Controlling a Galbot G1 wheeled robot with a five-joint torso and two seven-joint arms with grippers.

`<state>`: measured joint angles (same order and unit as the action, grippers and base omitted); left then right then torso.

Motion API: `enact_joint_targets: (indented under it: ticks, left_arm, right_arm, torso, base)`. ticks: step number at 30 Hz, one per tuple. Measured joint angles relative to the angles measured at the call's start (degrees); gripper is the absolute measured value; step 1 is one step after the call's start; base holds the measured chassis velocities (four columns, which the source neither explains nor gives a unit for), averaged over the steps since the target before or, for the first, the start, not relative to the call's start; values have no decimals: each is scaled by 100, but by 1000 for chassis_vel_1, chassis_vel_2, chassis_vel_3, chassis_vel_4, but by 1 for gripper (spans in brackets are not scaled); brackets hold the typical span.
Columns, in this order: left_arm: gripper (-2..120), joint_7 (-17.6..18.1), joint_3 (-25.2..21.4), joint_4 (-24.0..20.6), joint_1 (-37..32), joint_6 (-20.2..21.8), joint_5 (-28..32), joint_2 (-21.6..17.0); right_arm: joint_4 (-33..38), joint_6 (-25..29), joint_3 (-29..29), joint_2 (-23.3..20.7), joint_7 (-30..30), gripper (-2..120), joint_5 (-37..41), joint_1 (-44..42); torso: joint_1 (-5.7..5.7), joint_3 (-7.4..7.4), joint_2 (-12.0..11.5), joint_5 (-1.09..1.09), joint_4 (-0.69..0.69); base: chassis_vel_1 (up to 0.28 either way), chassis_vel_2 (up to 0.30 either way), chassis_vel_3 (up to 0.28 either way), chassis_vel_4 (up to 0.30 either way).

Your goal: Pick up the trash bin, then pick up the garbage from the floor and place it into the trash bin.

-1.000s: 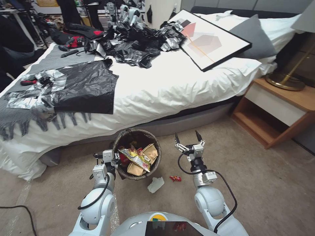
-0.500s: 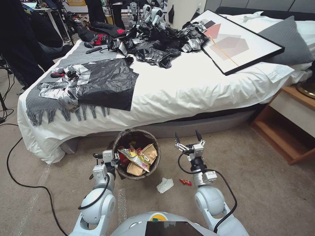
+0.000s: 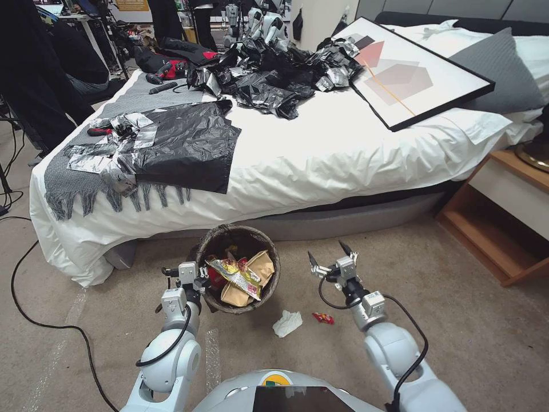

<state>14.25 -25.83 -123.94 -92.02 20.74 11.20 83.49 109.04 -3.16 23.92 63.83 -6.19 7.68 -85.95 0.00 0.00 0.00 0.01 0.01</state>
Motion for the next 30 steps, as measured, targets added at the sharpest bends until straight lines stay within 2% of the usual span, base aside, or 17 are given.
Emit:
enact_joint_targets:
  ticks: [5, 11, 14, 15, 20, 30]
  left_arm:
    - [4, -2, 2, 19, 14, 0, 0, -9]
    - [4, 1, 2, 44, 31, 1, -1, -9]
    - [4, 4, 19, 66, 32, 1, -11, -2]
    - [4, 4, 19, 66, 32, 1, -11, -2]
    - [4, 6, 23, 63, 28, 8, -38, 8]
    - [4, 10, 20, 58, 7, 14, -108, 47]
  right_arm:
    - [-457, -382, -82, -418, -265, 100, 171, 93]
    - [-844, -545, -209, -620, -467, 100, 169, 160]
    - [-1297, -543, -322, -697, -663, 100, 58, 275]
    - [-1297, -543, -322, -697, -663, 100, 58, 275]
    - [-2160, -314, -605, -698, -1051, 100, -123, 507]
    - [-2930, -22, -856, -442, -1392, 100, -354, 807]
  torso:
    - [0, 0, 0, 1, -1]
    - [0, 0, 0, 0, -1]
    - [0, 0, 0, -1, -1]
    - [0, 0, 0, -1, -1]
    - [0, 0, 0, 0, -2]
    - [0, 0, 0, -2, -1]
  base:
    - [0, 0, 0, 0]
    - [0, 0, 0, 0]
    - [0, 0, 0, 0]
    - [0, 0, 0, 0]
    - [0, 0, 0, 0]
    - [0, 0, 0, 0]
